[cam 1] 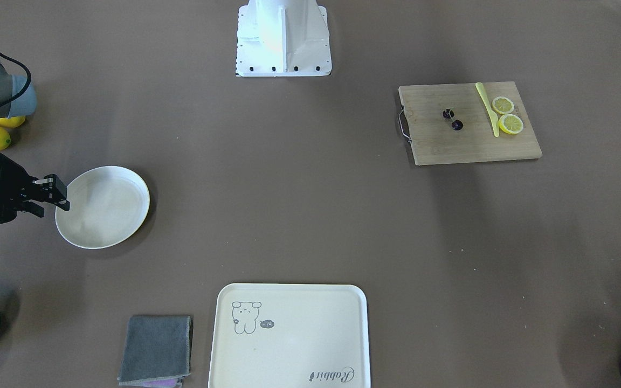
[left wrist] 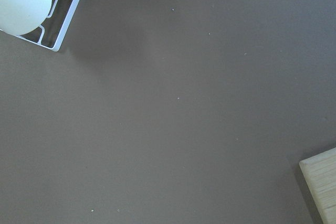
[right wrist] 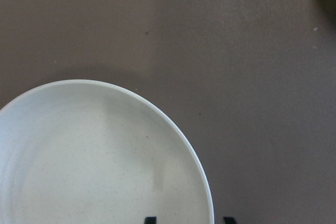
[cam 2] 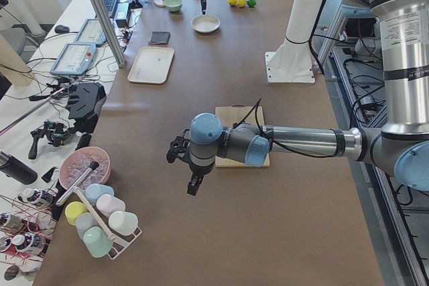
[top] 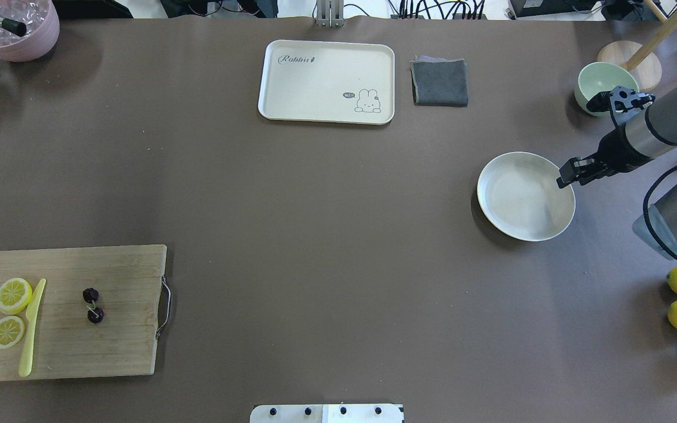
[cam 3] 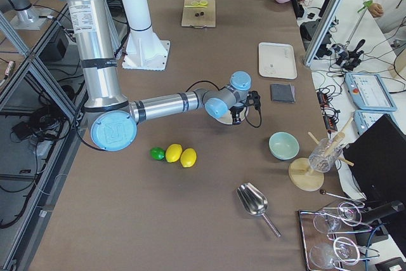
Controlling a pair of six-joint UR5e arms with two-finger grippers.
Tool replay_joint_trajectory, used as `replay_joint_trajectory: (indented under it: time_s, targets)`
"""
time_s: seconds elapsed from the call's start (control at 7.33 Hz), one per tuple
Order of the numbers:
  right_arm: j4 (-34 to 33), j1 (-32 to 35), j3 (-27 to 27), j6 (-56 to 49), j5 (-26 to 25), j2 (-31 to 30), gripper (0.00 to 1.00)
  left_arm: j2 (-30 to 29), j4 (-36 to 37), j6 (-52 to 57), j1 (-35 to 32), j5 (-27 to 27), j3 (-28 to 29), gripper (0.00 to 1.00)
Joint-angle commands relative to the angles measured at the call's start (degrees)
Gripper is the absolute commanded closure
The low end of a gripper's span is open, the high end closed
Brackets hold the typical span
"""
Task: Place red cherry on plate
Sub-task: 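Lower the right gripper to the rim of the white plate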
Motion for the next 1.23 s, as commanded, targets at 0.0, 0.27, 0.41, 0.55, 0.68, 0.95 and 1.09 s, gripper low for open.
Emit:
replay_joint_trajectory:
  time_s: [0.0, 0.27, 0.41, 0.55, 0.68, 0.95, 1.09]
  targets:
    - [1.1, -1.2, -2.1, 0.8, -0.6, 0.2, 0.70, 0.3, -1.2, -1.3, 0.0, 0.0, 0.0, 0.02]
    - [1.2, -1.1, -1.5, 0.8, -0.5, 0.8, 0.70, 0.3, -1.2, -2.1, 0.0, 0.0, 0.1, 0.02]
    - [1.1, 0.1, -1.0, 0.8, -0.1, 2.2, 0.68, 0.3, -1.2, -2.1, 0.0, 0.0, 0.1, 0.02]
    - [1.1, 0.5, -1.2, 0.5, -0.3, 2.2, 0.63, 0.3, -1.2, -2.1, 0.0, 0.0, 0.2, 0.02]
    - [1.1, 1.0, -1.1, 0.6, -0.4, 1.9, 0.63, 0.4, -1.2, -2.1, 0.0, 0.0, 0.2, 0.02]
    - [1.1, 1.0, -1.7, 0.3, -1.5, 0.9, 0.60, 0.4, -1.2, -2.1, 0.0, -0.1, 0.2, 0.02]
    - [1.2, 0.8, -2.7, 0.3, -2.1, 0.8, 0.60, 0.4, -1.2, -2.1, 0.0, -0.1, 0.0, 0.02]
